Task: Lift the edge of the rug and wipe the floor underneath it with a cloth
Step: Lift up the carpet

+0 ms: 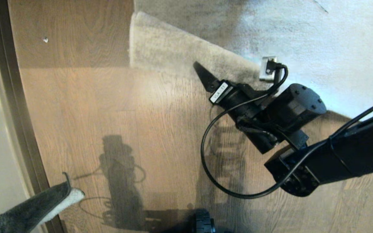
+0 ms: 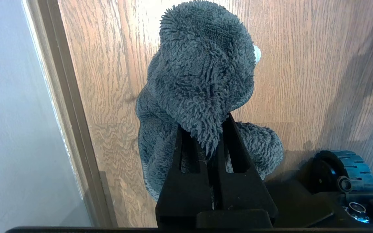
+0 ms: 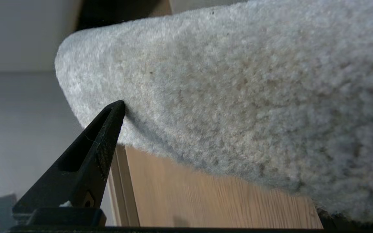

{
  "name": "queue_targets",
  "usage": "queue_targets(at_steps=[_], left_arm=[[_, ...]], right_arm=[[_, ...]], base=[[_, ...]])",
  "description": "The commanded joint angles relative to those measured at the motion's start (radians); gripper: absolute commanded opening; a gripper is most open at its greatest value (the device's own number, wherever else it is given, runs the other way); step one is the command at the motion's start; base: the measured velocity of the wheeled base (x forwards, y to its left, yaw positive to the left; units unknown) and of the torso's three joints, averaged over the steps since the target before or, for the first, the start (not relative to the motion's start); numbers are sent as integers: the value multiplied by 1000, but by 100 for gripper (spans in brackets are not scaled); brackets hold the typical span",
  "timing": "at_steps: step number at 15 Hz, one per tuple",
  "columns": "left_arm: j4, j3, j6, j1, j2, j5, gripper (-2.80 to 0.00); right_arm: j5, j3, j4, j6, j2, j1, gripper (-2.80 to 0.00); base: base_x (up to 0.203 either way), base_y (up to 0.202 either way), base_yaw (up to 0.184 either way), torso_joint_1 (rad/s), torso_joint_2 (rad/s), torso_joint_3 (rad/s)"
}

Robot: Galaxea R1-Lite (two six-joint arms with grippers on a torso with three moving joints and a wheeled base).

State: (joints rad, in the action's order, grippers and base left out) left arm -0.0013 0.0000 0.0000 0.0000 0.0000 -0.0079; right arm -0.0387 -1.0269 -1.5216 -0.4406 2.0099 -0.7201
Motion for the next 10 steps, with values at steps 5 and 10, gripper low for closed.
queue_targets(at_steps=[5, 10], left_arm=[[0, 0, 0, 0, 0, 0, -280], [0, 0, 0, 0, 0, 0, -280]], right_arm=[[-96, 25, -45, -175, 25, -8, 0], [-229, -18, -45, -264, 71, -8, 0]], base=[[0, 0, 0, 0, 0, 0], [0, 0, 0, 0, 0, 0]])
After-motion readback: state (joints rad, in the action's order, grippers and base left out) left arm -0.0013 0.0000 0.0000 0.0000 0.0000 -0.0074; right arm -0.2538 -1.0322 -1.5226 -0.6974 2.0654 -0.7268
